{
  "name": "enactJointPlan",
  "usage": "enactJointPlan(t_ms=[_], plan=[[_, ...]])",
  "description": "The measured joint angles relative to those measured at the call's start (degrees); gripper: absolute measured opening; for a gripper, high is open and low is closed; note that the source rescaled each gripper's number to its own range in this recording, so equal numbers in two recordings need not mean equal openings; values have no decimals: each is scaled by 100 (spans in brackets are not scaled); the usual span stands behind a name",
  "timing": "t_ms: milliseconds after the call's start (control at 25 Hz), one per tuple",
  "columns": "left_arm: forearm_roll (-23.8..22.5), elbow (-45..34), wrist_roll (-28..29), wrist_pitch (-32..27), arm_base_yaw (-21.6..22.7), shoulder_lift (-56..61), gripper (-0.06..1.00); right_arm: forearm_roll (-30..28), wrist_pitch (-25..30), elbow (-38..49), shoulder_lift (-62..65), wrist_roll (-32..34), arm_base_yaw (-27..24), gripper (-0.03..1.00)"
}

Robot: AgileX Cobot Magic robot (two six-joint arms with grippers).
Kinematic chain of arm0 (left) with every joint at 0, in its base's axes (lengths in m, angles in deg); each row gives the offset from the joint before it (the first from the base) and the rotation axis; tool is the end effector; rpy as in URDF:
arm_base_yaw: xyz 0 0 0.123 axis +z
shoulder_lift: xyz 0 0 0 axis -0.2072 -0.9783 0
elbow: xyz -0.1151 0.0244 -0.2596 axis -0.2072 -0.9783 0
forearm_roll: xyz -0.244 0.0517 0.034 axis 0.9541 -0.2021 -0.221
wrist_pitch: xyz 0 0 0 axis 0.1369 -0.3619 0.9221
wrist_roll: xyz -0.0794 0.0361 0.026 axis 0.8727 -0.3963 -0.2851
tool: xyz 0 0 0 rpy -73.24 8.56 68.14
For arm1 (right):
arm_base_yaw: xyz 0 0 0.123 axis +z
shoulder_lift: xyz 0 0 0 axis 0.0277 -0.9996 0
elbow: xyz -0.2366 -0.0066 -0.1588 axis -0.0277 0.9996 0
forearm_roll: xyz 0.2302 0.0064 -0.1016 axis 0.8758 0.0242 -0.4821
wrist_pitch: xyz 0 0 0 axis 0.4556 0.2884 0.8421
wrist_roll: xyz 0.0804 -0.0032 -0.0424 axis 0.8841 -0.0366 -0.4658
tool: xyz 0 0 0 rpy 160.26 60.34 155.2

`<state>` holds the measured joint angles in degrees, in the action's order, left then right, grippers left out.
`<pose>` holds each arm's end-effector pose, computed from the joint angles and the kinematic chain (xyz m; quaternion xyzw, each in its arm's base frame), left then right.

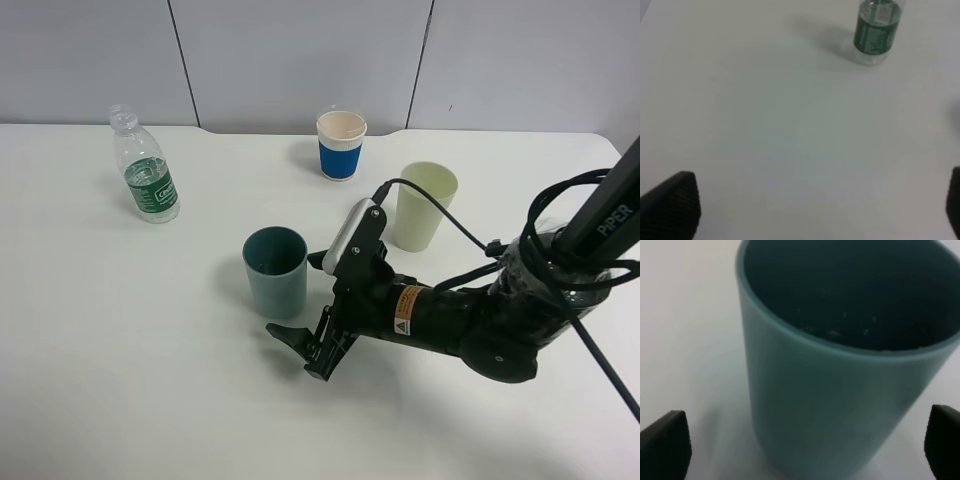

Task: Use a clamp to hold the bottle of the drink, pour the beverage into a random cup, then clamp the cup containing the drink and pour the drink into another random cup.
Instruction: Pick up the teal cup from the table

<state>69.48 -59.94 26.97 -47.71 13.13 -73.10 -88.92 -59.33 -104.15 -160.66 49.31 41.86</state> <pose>-0.0059 0.0020 0.2791 -0.0255 0.8483 0.0084 0.5288 0.1994 0.2176 0.0682 -0.4832 0.6767 0.2108 0.5139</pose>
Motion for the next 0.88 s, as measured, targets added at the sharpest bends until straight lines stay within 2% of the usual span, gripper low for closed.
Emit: enactJointPlan(t_ms=[280, 520, 880], plan=[[0, 0, 0, 0, 0, 0, 100, -80, -370, -42, -250, 0, 0, 77], [0, 0, 0, 0, 0, 7, 100, -373, -387, -421, -456, 17, -6, 77], [0, 0, 0, 0, 0, 7, 100, -385, -393, -554, -460, 17, -6, 77]])
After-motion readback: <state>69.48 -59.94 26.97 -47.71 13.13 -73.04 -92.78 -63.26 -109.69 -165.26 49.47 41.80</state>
